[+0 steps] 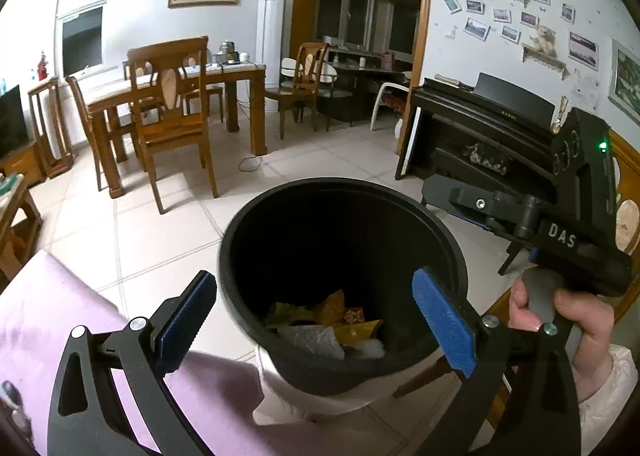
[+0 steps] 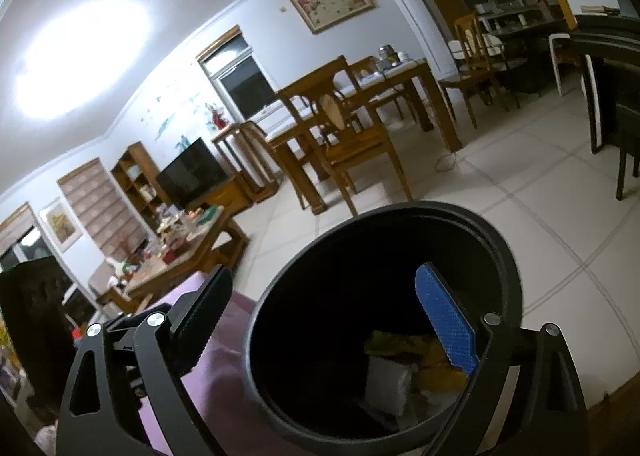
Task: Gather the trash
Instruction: 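Carry both items over the black bin and open both tools, then move both tools back over the table toward the green pouch and blue packet, then grasp the green drink pouch with the left tool while the right tool grasps the blue packet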
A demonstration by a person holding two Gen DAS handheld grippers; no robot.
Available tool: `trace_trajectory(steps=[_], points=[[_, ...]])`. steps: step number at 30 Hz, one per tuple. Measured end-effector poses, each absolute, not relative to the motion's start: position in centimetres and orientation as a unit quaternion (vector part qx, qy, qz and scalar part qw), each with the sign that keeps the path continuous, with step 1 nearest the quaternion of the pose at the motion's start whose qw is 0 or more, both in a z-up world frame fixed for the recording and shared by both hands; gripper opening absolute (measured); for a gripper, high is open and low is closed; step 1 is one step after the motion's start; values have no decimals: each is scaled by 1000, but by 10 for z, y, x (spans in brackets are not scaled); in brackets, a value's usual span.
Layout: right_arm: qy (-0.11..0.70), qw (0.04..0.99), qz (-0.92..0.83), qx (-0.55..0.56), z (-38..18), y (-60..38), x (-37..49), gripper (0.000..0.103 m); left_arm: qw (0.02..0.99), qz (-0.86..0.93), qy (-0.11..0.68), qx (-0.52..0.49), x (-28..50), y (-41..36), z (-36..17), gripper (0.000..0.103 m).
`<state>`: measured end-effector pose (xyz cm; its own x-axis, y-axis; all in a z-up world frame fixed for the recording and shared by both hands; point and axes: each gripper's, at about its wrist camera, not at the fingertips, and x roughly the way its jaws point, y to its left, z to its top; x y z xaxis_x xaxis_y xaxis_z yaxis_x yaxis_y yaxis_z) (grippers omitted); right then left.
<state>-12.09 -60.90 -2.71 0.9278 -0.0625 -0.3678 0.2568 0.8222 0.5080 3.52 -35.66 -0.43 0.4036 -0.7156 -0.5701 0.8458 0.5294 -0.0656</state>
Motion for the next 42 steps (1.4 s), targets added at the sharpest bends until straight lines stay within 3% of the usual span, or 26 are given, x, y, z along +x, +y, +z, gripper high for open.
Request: trace_trajectory(steps=[18,27,31,37,42], points=[[234,948,46,213,-1,-446,-51,92,875,-369,304,71,36,-169,8,98],[309,927,195,91,1,-294,0,91,850,-362,305,230,15,-68,-16,97],[342,906,244,41,-5,-234,22,85,815,-376,321,301,16,-51,-39,97],[396,867,301,-26,-34,-182,49,81,781,-415,342,317,26,-39,-61,97],[422,850,309,-59,-46,-163,66,81,763,-429,355,328,31,-45,-75,85]])
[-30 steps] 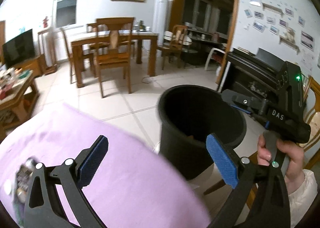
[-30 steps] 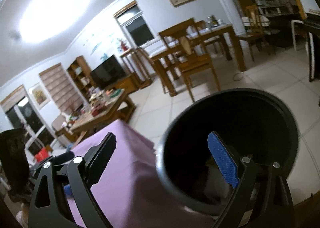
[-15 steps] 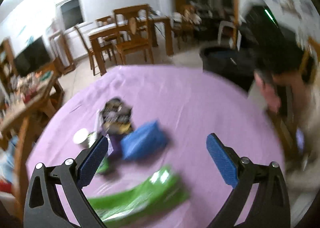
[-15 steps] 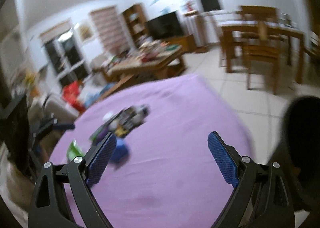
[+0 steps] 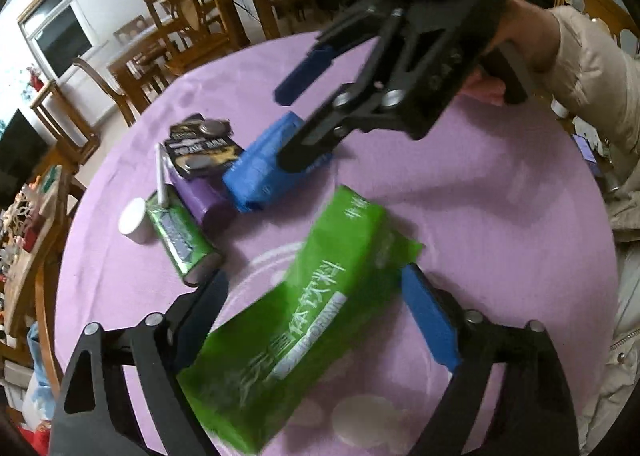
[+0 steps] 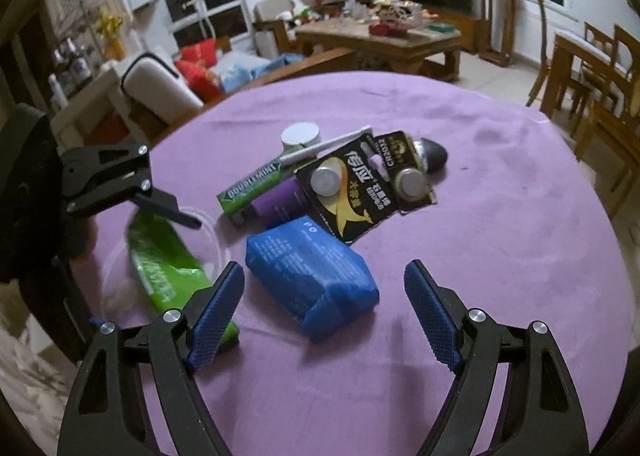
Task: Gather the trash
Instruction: 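Grasp the green drink pouch with the left tool while the right tool grasps the blue packet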
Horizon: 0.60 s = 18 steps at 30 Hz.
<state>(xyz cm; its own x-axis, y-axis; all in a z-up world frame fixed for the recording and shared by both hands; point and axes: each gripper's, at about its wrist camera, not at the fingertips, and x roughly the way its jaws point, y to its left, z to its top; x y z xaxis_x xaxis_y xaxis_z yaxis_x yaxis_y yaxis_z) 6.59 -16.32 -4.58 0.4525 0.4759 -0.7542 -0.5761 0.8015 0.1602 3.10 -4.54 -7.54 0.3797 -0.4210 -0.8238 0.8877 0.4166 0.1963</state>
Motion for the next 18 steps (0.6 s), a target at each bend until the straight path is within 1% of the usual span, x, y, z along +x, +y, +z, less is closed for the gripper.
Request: trace_trajectory(steps=[1,2,3,4,5,7,10,12,14,15,18], points=[[425,848,311,-62,-49,-162,68,81,766,-433,357,315,33,-44,-76,82],[429,845,311,-65,-52,-159,70,80,767,-437,363,298,35,-40,-79,78],[434,843,312,-68,-55,-156,73,78,768,-437,367,289,36,-39,-79,72],[436,841,313,-71,-57,-153,74,74,770,-440,375,270,40,-37,-80,68],[436,841,312,-76,-59,-149,76,73,770,-444,382,253,42,-35,-80,60],[432,842,310,-85,-60,-143,76,64,777,-434,382,249,40,-34,-81,59],[436,840,311,-80,-58,-140,76,50,785,-421,383,245,36,-33,-80,53],[435,843,310,-69,-56,-143,74,45,792,-409,385,238,35,-31,-80,38],[427,848,309,-56,-52,-149,68,36,802,-394,392,220,36,-28,-78,31],[423,851,307,-49,-49,-152,66,35,805,-389,396,209,37,-26,-77,28],[408,862,302,-13,-38,-172,57,35,821,-372,396,172,44,-16,-72,26]])
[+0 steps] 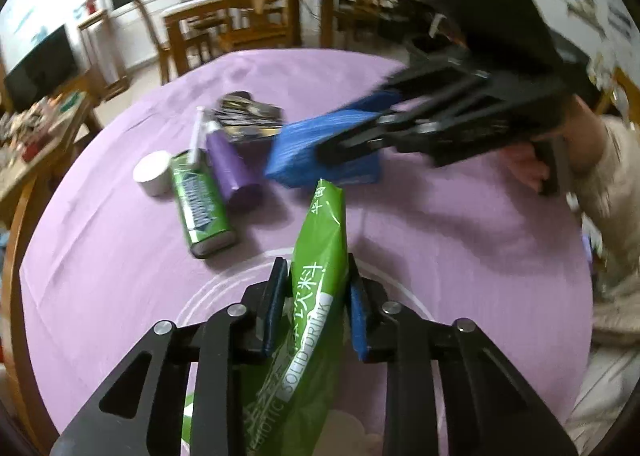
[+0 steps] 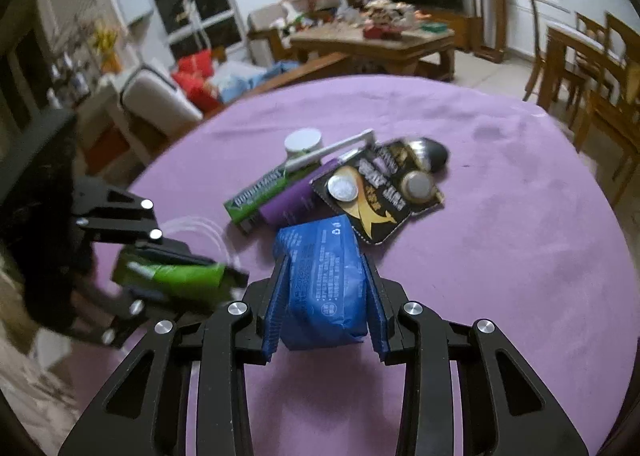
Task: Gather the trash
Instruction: 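Grasp the green drink pouch with the left tool while the right tool grasps the blue packet, then carry both items over the black bin and open both tools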
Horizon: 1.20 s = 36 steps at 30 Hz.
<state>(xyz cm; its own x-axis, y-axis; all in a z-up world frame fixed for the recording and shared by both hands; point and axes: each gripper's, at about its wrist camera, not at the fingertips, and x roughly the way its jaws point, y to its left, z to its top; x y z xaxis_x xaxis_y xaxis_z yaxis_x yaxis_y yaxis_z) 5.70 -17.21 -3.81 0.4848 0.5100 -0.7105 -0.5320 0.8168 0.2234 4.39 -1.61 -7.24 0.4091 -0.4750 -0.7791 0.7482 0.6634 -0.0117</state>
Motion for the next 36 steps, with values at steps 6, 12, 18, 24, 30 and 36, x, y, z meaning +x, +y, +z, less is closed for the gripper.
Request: trace_trajectory(steps=[6,12,18,24,30,36], points=[[372,875,298,80,-17,-221,35,35,843,-359,383,114,50,-7,-56,25],[336,881,293,158,-2,-277,11,35,856,-365,355,84,48,-30,-32,25],[281,906,240,204,16,-334,-19,35,859,-383,334,66,51,-72,-13,25],[217,936,149,233,33,-408,-54,35,853,-413,314,52,55,-140,3,25],[163,952,40,256,37,-493,-93,35,843,-454,287,41,56,-228,16,25],[141,947,-29,286,21,-569,-122,35,826,-485,285,35,65,-308,9,25]])
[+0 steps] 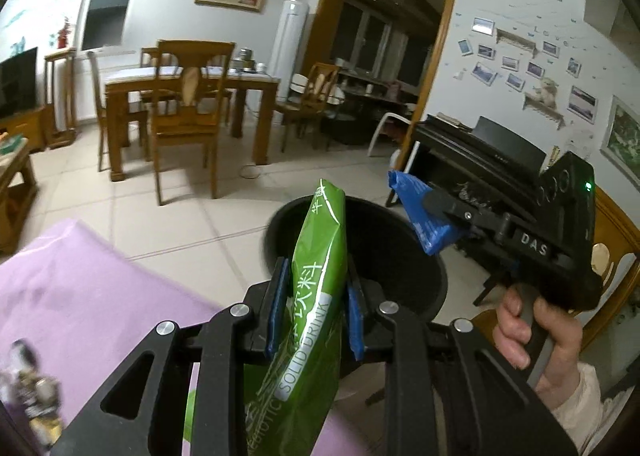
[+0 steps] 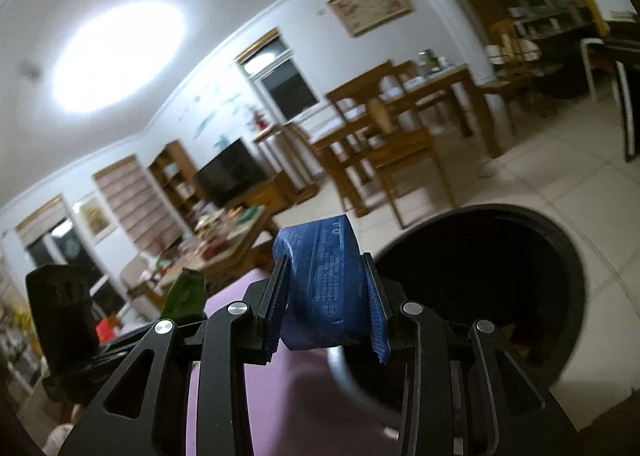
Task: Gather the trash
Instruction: 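Carry both items over the black bin and open both tools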
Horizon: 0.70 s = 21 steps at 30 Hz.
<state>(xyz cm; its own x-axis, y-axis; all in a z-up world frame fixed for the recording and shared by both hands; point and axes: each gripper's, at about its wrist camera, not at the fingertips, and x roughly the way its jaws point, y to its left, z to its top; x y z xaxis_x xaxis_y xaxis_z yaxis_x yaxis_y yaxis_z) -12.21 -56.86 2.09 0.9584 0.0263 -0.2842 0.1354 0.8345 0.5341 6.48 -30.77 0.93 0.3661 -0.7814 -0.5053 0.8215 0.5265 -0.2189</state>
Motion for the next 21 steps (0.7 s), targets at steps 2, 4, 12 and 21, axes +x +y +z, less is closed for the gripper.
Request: trace_trajectory(steps=[2,4,12,21], points=[[139,944,-46,294,12,-591,-128,35,821,-492,288,34,67,-329,3,25],[140,942,-59,301,6,-607,-130,35,815,-498,295,31,69,-349,-2,25],[145,930,-83,327,-29,-646,-142,35,803,-508,309,42,71,-394,-15,25],[147,925,-92,338,-42,-650,-138,35,797,-510,318,54,66,-417,-22,26]])
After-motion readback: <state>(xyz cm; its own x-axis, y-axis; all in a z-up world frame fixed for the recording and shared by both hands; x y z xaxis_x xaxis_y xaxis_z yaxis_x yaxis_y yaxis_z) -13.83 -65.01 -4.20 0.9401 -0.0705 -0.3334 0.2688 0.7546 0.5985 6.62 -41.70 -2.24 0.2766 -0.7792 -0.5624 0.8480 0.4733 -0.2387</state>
